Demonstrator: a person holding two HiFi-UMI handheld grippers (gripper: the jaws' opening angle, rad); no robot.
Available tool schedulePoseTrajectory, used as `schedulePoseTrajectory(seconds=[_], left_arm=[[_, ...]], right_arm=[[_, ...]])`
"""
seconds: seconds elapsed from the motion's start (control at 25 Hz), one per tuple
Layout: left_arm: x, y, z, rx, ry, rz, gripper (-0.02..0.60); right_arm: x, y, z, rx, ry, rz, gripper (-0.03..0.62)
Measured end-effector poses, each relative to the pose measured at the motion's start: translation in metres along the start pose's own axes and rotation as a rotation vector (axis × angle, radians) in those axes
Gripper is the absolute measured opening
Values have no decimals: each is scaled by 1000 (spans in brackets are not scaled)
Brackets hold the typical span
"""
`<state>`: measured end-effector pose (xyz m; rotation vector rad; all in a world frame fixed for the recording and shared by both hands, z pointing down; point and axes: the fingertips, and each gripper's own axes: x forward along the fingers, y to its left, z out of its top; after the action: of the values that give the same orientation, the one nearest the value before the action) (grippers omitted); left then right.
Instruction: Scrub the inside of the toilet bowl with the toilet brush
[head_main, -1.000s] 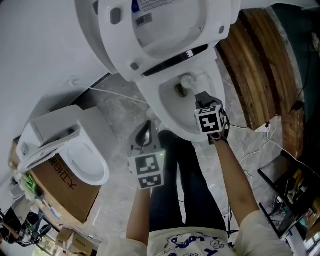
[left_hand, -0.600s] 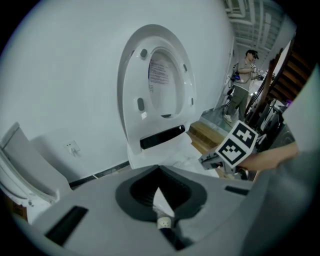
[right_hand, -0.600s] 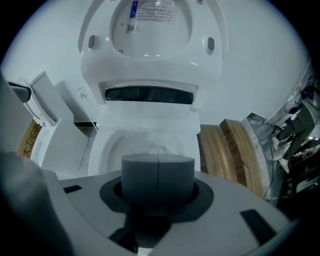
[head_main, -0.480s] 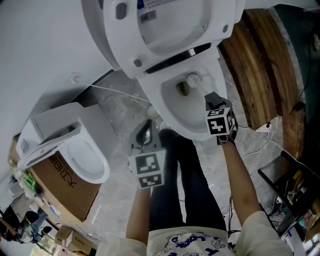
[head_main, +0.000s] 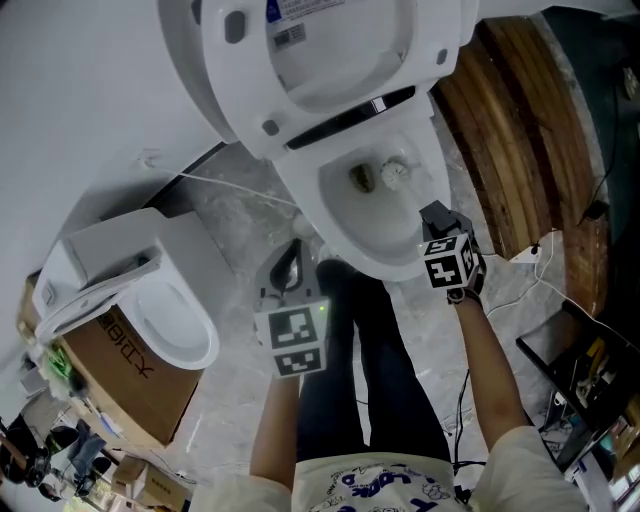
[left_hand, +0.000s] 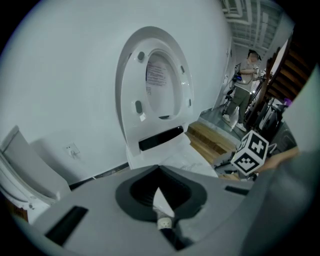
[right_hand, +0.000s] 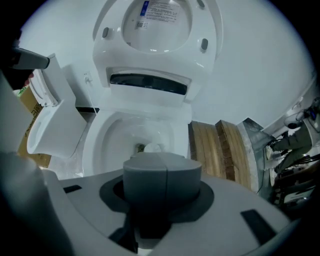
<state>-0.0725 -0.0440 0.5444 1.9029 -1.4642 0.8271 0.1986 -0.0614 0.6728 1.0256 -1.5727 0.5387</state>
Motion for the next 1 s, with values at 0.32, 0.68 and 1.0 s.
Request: schedulePoseTrajectory(seconds=[0.32, 0.68, 1.0], left_arm=[[-2, -6, -5, 5, 9, -4, 2], [0, -7, -6, -1, 12, -6, 2], [0, -12, -12, -10, 20, -14, 2]], right_arm=[[-6, 28, -48, -5, 75, 8, 166], [-20, 70, -80, 91, 121, 39, 166], [-17, 104, -68, 324, 150, 82, 164]])
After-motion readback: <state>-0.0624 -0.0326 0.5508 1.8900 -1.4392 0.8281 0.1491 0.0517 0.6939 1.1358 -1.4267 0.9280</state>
